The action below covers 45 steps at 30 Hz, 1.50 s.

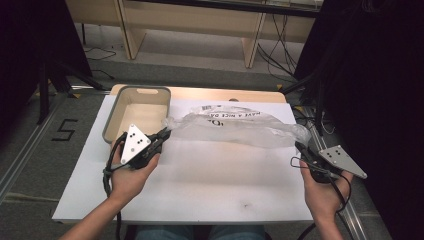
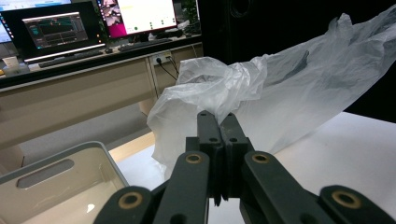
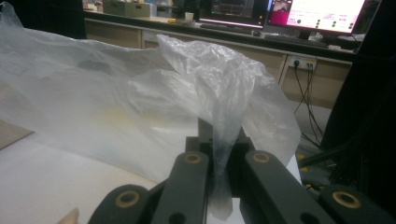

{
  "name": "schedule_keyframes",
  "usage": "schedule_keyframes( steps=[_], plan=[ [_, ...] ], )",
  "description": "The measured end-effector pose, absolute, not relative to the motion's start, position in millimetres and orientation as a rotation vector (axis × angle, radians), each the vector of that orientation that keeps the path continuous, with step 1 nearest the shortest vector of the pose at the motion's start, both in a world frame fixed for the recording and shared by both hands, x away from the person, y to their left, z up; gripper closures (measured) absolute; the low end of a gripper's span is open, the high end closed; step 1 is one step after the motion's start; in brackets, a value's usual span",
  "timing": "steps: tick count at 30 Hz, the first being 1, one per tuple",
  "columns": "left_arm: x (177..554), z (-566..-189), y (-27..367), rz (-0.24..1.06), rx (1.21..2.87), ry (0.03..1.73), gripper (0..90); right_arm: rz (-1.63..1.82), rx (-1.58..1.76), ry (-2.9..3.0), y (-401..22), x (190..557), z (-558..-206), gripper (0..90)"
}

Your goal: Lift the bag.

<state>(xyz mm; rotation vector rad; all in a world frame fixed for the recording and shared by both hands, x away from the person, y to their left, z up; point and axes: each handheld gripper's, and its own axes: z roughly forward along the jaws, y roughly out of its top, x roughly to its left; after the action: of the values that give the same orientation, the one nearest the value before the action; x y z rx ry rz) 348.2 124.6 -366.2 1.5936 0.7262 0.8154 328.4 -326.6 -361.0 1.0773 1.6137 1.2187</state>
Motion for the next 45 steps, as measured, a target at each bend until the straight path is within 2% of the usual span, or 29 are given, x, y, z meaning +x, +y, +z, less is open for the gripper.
schedule_keyframes(
  steps=[26, 45],
  plan=[
    [348, -328, 120, 0.85, 1.49, 0.662, 89.4, 1.248, 1.06, 1.555, -328, 329, -344, 89.9],
    [363, -317, 116, 0.868, 1.462, 0.664, 89.4, 1.274, 1.042, 1.507, -326, 334, -331, 89.9]
  ],
)
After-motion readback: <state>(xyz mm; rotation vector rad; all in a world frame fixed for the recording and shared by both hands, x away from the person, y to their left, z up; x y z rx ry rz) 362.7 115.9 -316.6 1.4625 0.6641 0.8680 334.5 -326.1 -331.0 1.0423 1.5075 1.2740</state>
